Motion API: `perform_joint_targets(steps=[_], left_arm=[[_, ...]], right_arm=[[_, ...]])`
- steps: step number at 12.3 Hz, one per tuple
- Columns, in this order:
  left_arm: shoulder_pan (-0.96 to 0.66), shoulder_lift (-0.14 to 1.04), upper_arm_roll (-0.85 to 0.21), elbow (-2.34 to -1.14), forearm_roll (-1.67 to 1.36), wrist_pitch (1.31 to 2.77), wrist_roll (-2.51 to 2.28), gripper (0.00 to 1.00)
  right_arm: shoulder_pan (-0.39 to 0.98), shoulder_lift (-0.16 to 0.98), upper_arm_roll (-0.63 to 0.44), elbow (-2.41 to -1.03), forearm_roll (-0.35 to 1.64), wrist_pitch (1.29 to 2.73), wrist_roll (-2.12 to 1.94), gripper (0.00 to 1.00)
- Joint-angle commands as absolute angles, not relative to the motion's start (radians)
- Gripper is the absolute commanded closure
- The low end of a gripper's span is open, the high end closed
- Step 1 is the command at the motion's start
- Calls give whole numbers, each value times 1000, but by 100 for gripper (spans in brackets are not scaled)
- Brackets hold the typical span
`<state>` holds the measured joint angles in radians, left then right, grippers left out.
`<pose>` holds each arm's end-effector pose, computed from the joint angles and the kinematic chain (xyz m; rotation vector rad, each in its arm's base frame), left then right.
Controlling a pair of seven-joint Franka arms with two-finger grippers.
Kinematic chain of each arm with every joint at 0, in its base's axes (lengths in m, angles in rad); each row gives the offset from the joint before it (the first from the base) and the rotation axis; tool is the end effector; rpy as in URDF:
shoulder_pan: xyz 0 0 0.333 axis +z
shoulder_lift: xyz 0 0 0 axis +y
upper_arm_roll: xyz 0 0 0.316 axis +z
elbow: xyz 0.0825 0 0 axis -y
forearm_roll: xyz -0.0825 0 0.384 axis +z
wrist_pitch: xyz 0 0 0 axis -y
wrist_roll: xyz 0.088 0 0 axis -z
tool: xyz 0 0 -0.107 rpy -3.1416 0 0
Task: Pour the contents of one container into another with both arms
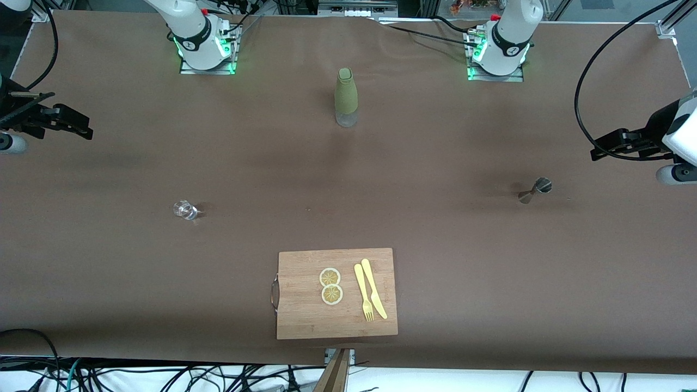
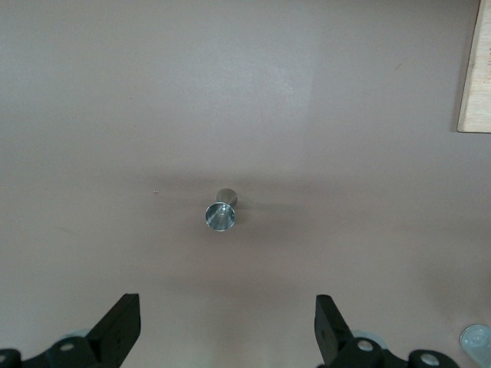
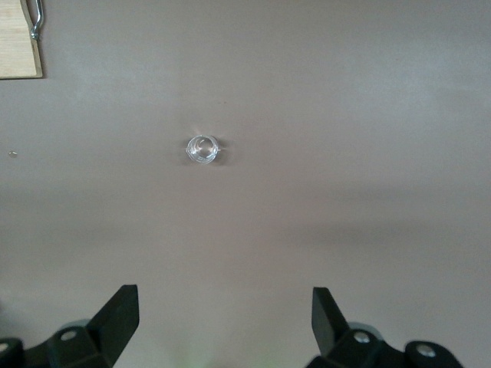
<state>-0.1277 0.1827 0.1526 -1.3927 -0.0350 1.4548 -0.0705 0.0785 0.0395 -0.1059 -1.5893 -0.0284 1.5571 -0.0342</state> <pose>0.5970 0.0021 0.5938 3.1282 0.1449 -0.1860 0.5628 -0.0174 0.5927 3.1092 0.0114 -0.1127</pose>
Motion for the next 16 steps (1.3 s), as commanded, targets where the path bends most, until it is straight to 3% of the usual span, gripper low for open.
perform_joint_targets(steps=[1,3,16], left_arm=[[-117,71,135,-1568,-40,1574,-78,0],[-118,18,130,-1655,-38,1620,-78,0],[-80,23,137,-1652,-28,1594,-40,0]], right_arm=[[72,40,-106,-1582,-11,1555,-34,0],[72,40,-106,-1582,-11,1554,-35,0],[72,40,-106,-1582,-11,1554,-37,0]])
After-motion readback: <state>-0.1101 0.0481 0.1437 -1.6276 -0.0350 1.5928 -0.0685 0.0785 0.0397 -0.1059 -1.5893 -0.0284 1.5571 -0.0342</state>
